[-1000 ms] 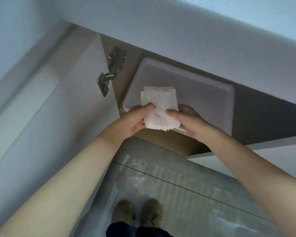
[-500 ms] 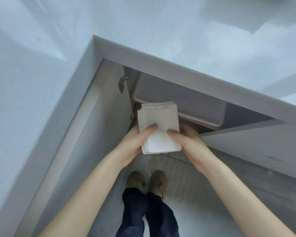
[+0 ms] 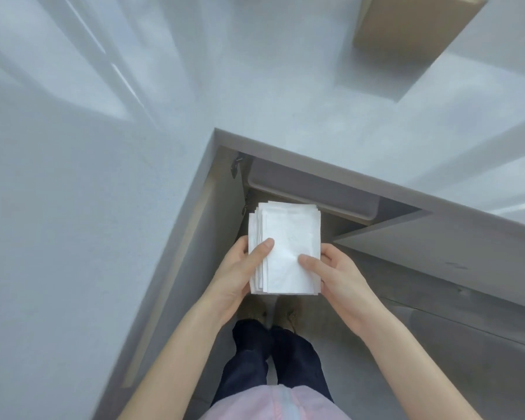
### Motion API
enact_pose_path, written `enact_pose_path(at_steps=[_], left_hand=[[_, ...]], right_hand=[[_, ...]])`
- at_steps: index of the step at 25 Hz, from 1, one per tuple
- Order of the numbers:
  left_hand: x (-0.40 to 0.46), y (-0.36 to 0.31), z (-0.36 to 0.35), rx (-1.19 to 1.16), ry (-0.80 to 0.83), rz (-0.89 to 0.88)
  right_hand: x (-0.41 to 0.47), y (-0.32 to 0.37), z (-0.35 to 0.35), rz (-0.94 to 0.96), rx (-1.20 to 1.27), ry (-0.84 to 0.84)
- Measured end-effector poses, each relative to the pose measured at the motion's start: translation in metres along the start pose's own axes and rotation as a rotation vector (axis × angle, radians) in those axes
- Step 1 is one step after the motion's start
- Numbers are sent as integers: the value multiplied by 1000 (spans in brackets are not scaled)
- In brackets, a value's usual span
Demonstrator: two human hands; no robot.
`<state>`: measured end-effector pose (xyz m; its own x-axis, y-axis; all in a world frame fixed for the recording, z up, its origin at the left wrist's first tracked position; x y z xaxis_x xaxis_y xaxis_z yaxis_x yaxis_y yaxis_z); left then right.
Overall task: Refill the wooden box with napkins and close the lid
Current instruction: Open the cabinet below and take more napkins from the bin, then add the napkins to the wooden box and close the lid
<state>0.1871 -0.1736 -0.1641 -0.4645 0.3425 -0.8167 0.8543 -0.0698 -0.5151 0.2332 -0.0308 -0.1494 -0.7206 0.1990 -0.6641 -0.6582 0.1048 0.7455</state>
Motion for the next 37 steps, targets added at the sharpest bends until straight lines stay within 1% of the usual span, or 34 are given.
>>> enact_pose_path(at_steps=[4, 8, 13, 15, 19, 22, 26, 30, 33, 37], left_hand=[[-35, -24, -14, 69, -31, -55], [-54, -50, -31, 138, -52, -122], [-64, -89, -55, 80, 52, -235], [-62, -105, -68, 35, 103, -258], [-47, -139, -99, -45, 170, -341], [-34, -167, -126, -63, 192, -384], [-19, -206, -155, 15, 168, -452], [-7, -235, -175, 61, 112, -469], [1, -249, -182, 114, 70, -456], [8, -260, -184, 175, 21, -394]], right_hand=[[-30, 34, 1, 83, -28, -91], [-49, 67, 8, 180, -51, -147], [-54, 104, 26, 306, -37, -180], [-47, 111, 35, 307, 21, -150], [-23, 129, 52, 261, 188, 13], [-4, 158, 76, 307, 242, 34], [19, 196, 114, 368, 194, -13], [37, 225, 150, 411, 85, 17], [48, 243, 172, 462, 21, 61], [60, 261, 190, 496, -37, 79]])
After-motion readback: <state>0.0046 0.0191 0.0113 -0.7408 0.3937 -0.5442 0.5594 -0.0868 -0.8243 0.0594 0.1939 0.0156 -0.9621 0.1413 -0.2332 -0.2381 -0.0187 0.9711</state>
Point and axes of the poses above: each hand's wrist, its own x-axis towards the middle knuckle, its own z-axis out of the back of the hand, y = z × x, the point moved 5 cm from there along x, towards the middle knuckle, and after that the axes turned 10 degrees about z, right-handed, at the moved point
